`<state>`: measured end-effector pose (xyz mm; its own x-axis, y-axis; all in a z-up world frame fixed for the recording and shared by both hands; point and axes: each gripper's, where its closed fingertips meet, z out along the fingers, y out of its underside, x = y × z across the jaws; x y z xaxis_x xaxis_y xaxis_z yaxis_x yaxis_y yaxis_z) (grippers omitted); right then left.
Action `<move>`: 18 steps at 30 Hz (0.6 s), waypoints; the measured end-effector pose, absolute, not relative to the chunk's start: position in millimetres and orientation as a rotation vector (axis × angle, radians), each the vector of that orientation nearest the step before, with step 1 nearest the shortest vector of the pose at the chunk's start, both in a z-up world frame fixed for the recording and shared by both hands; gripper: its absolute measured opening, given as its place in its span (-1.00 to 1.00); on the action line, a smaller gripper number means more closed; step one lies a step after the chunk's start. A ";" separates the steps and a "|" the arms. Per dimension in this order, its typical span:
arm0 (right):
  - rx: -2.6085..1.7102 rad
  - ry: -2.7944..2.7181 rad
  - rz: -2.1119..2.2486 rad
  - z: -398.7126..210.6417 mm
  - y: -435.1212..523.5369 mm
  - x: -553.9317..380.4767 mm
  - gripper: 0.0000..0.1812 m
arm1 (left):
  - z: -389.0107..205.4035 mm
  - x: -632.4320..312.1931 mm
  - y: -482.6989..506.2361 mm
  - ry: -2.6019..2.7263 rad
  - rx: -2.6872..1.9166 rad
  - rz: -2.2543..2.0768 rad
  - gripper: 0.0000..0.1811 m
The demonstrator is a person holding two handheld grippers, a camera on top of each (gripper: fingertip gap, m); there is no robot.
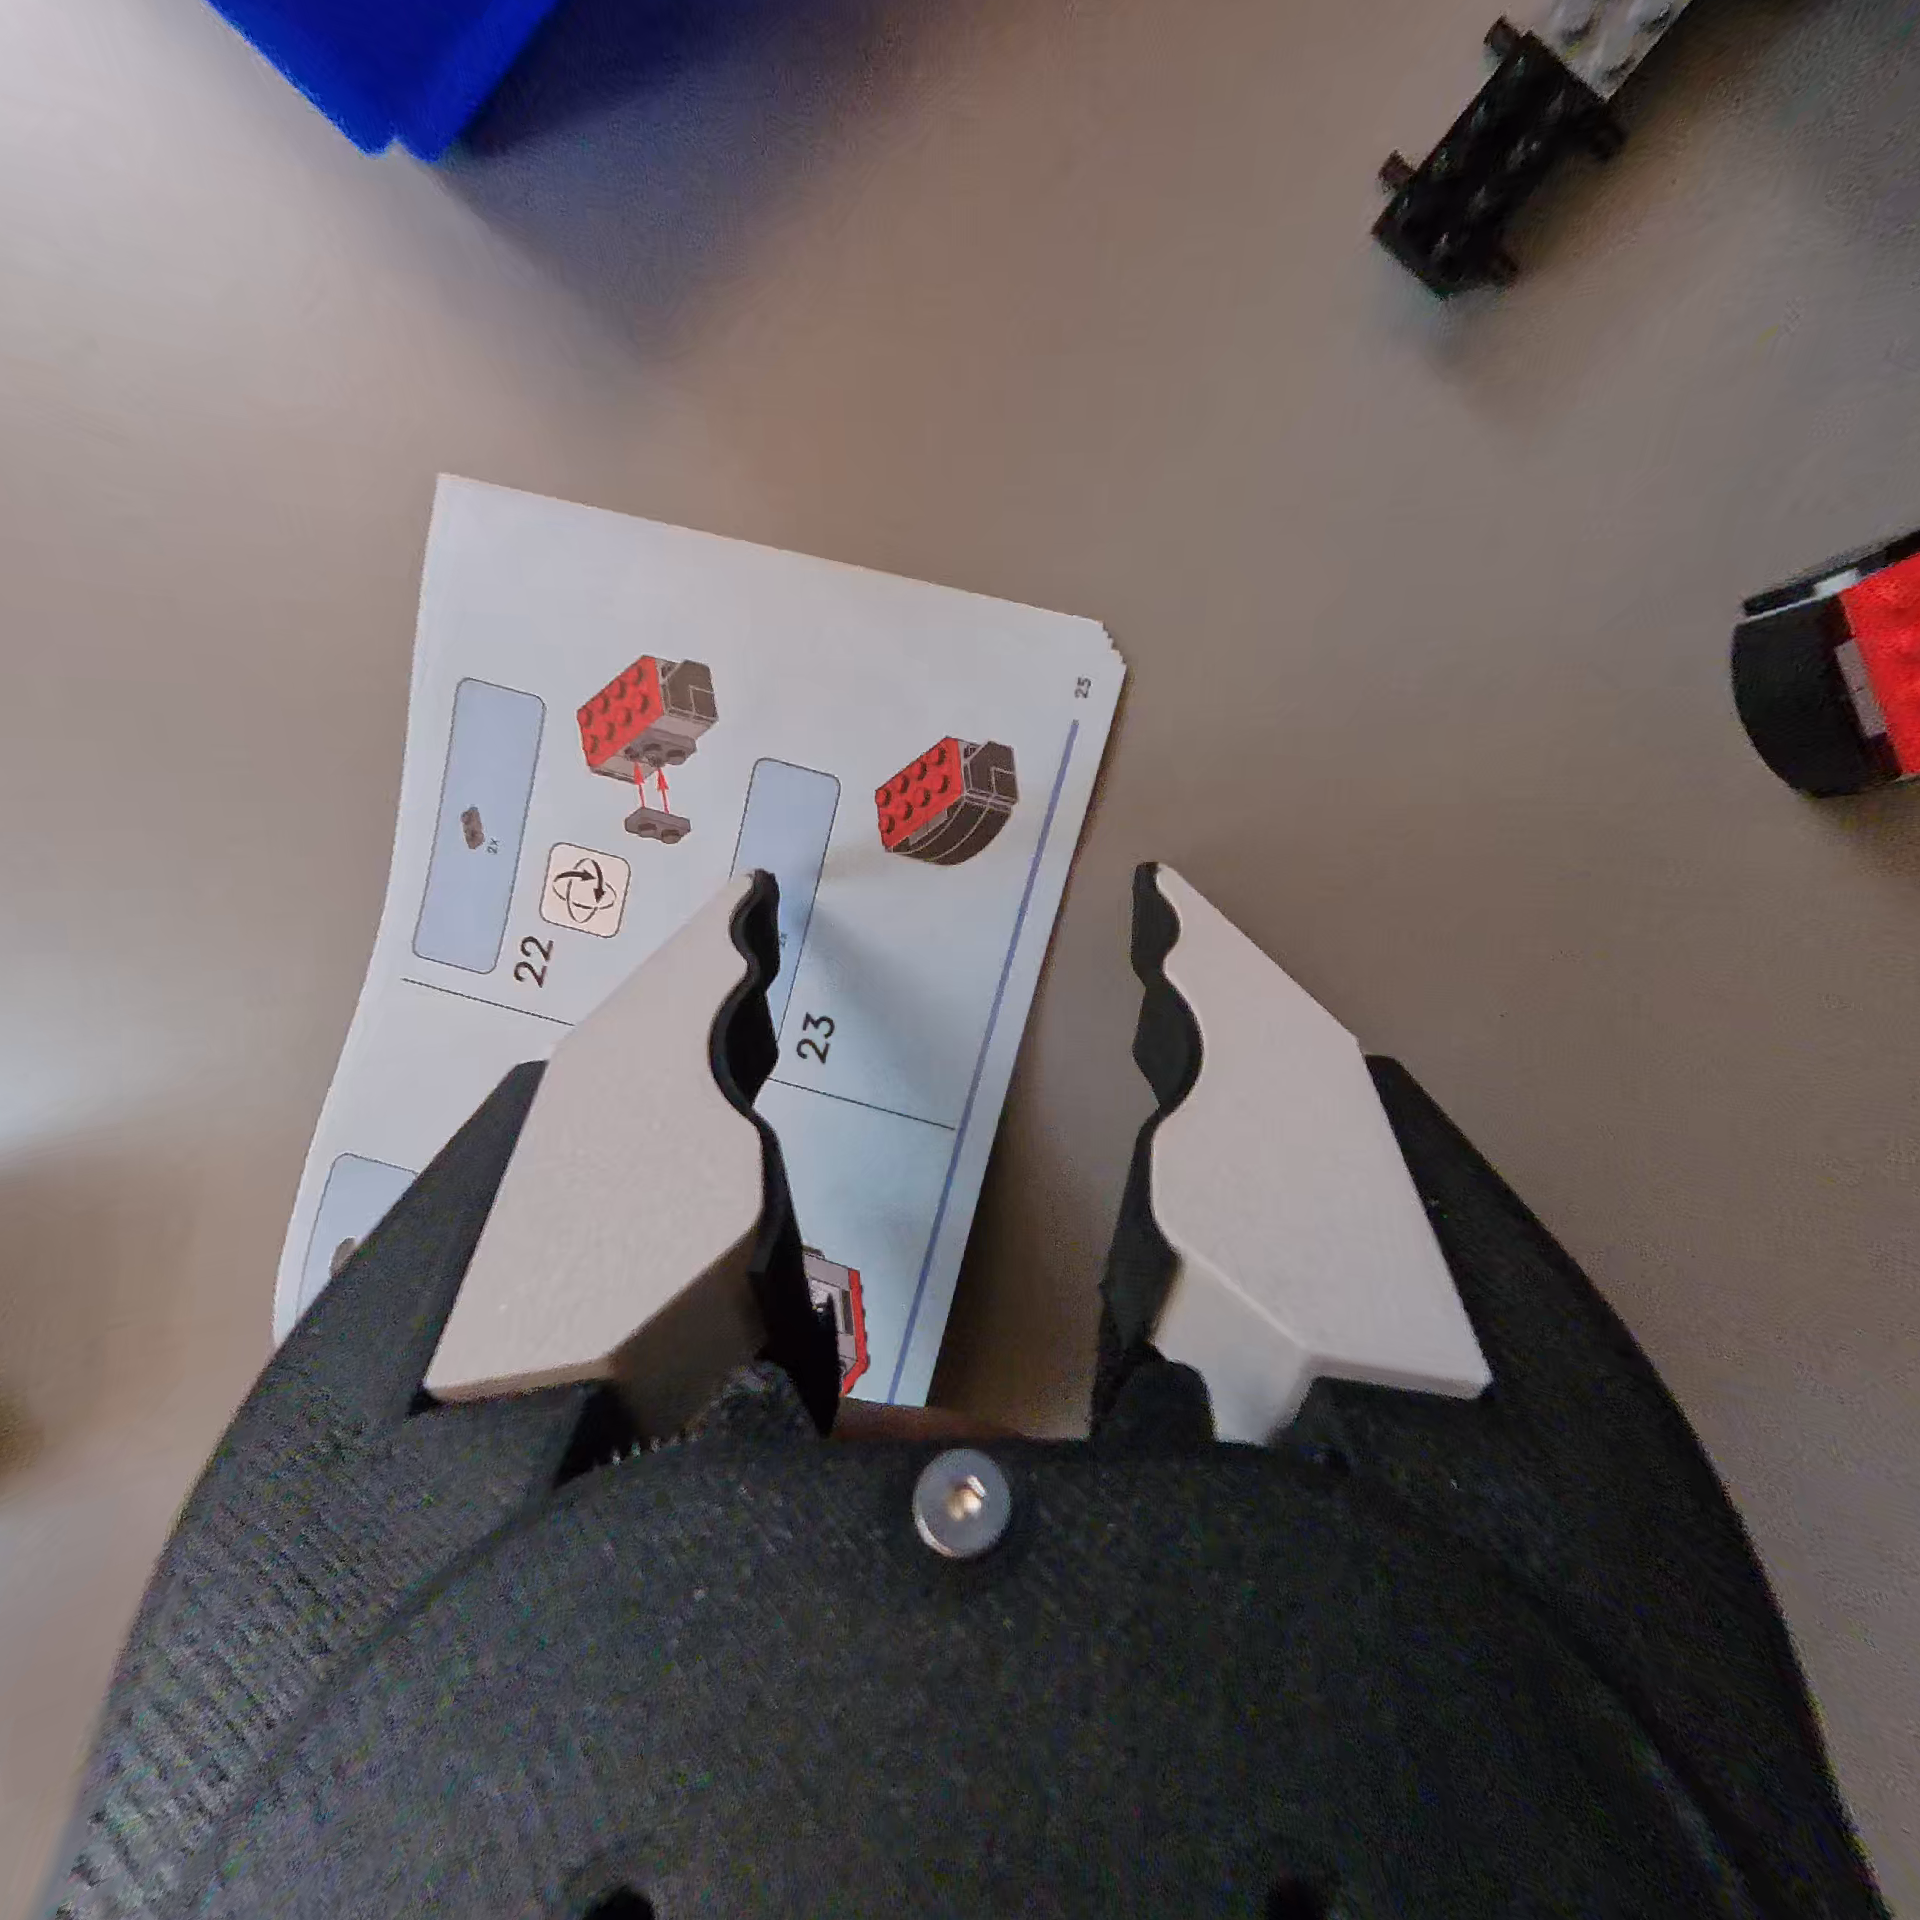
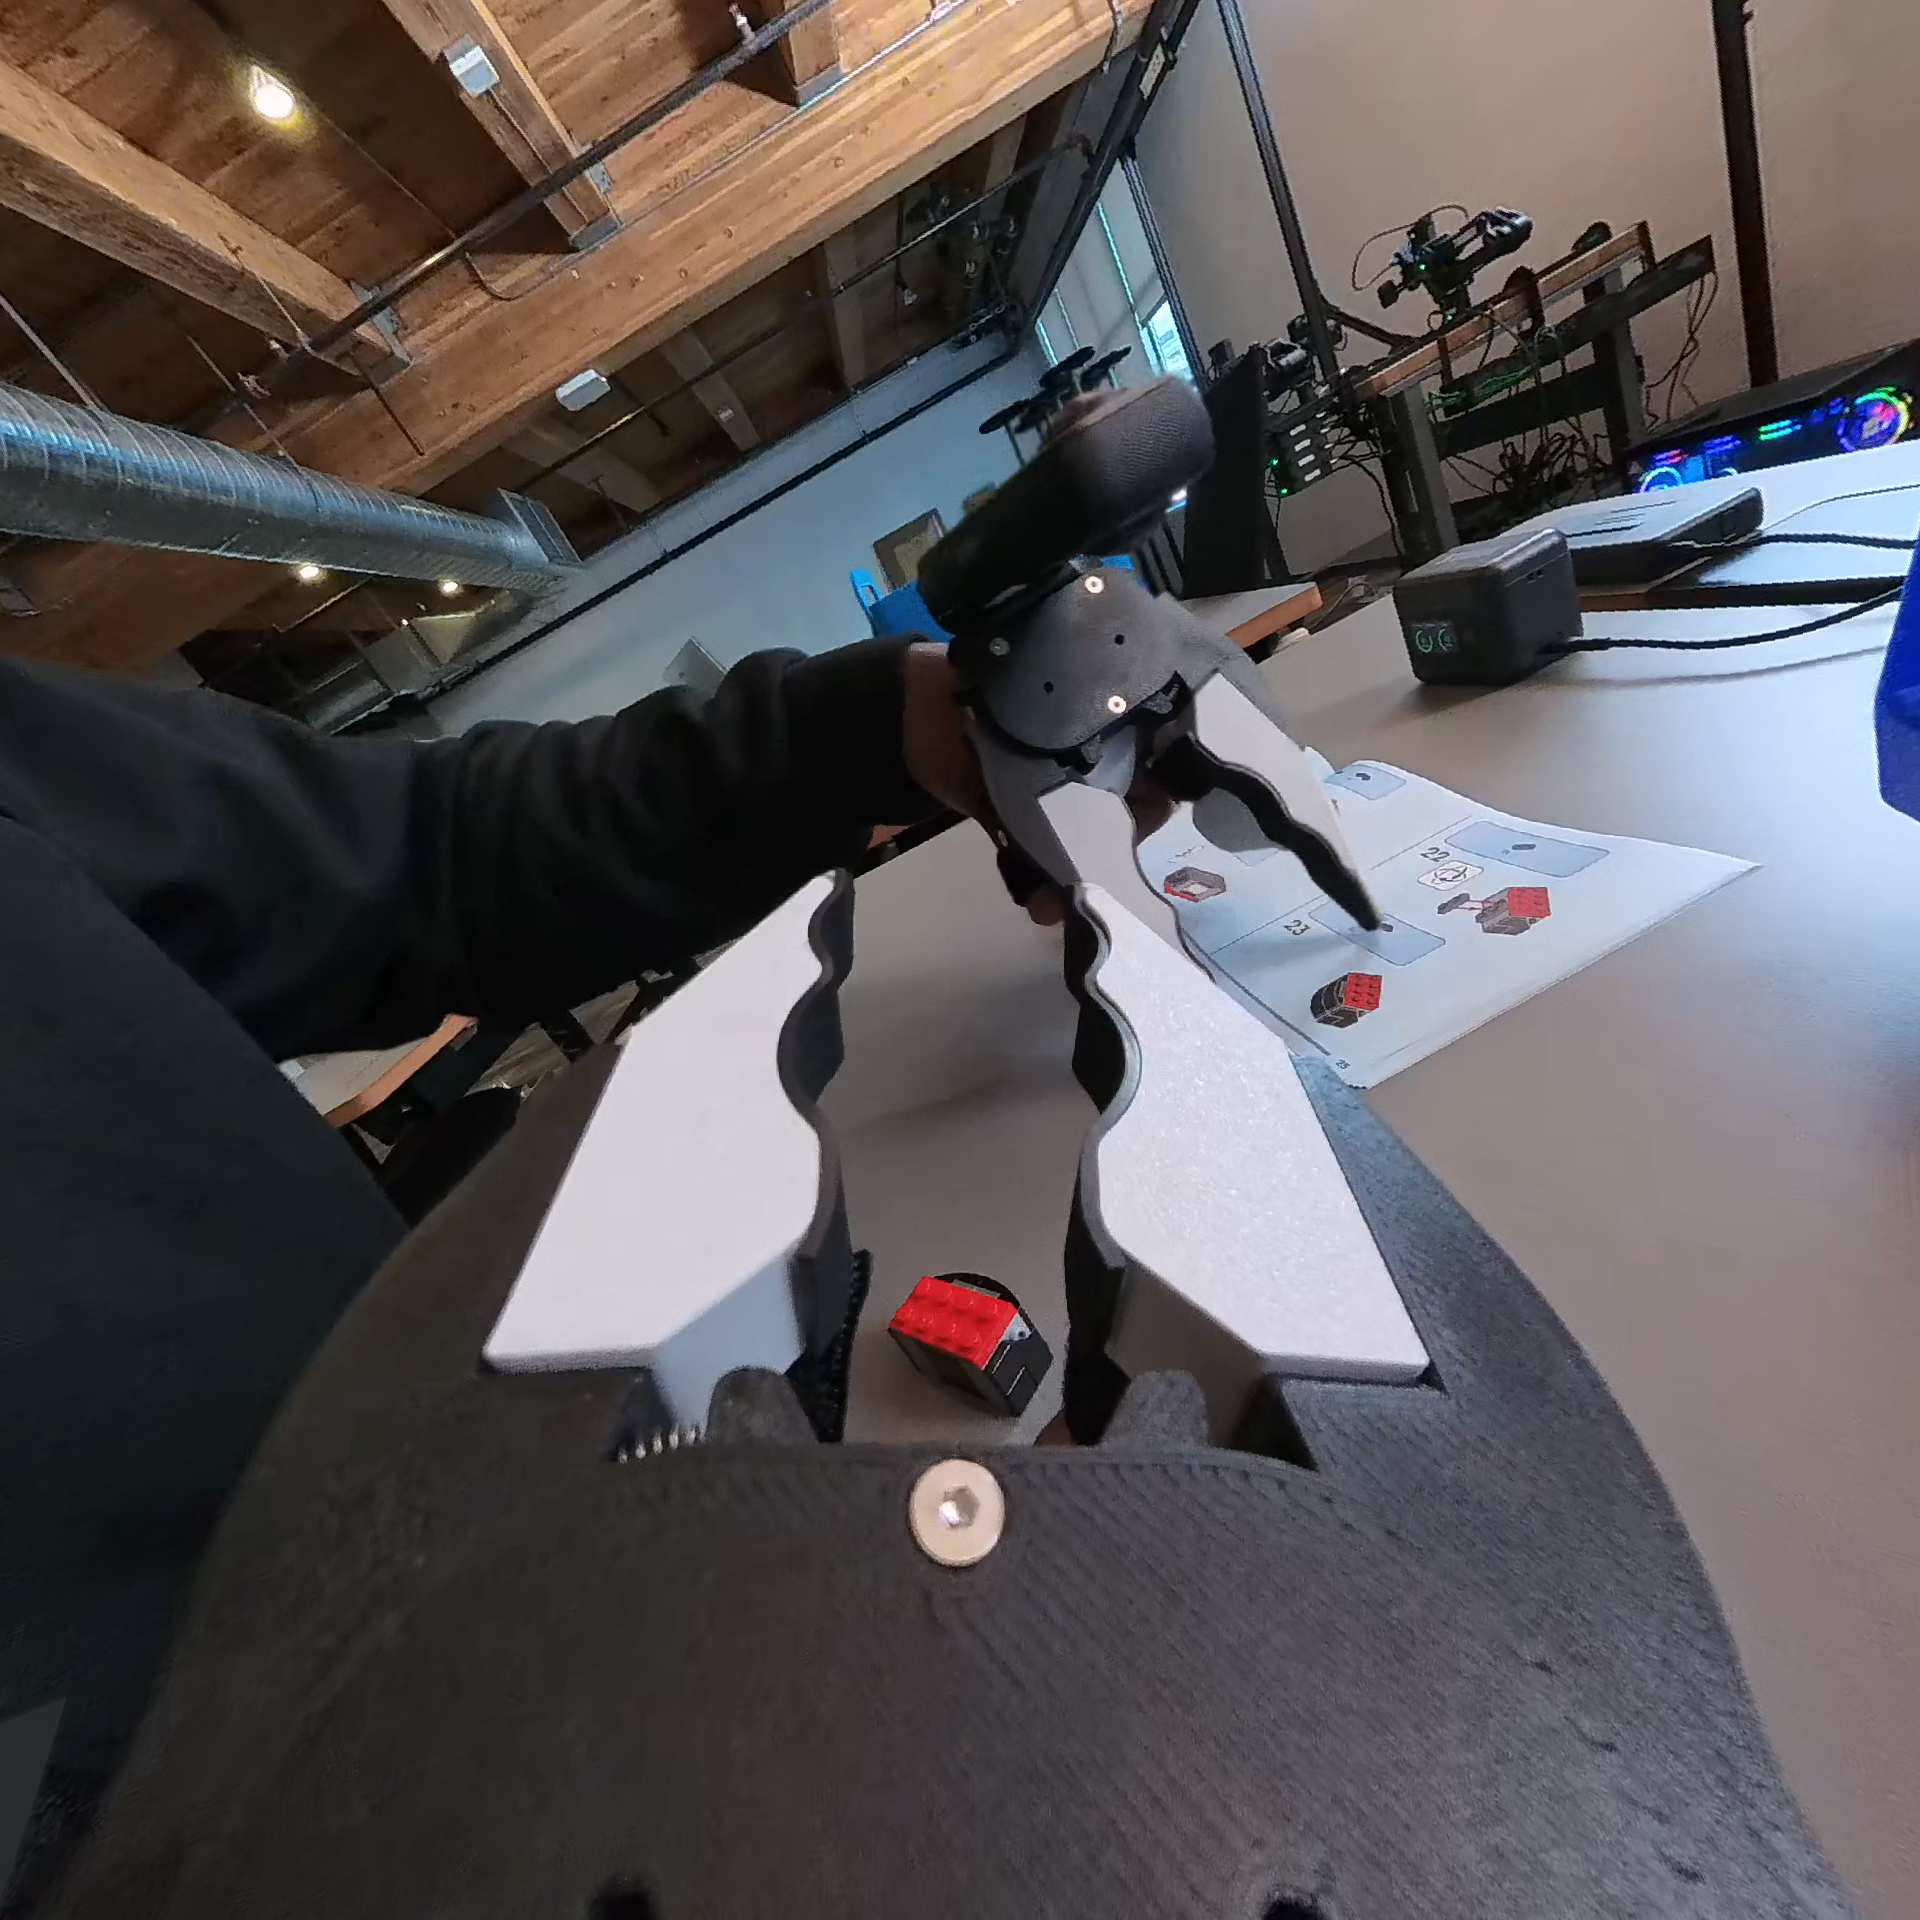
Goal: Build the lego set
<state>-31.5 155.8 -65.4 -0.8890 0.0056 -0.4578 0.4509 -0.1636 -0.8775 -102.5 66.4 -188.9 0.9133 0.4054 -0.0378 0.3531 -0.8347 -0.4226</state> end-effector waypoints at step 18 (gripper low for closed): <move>0.510 1.814 -2.123 -65.9 155.1 -29.9 -0.56 | -189.7 -93.1 48.6 -0.504 -2.760 0.111 -0.51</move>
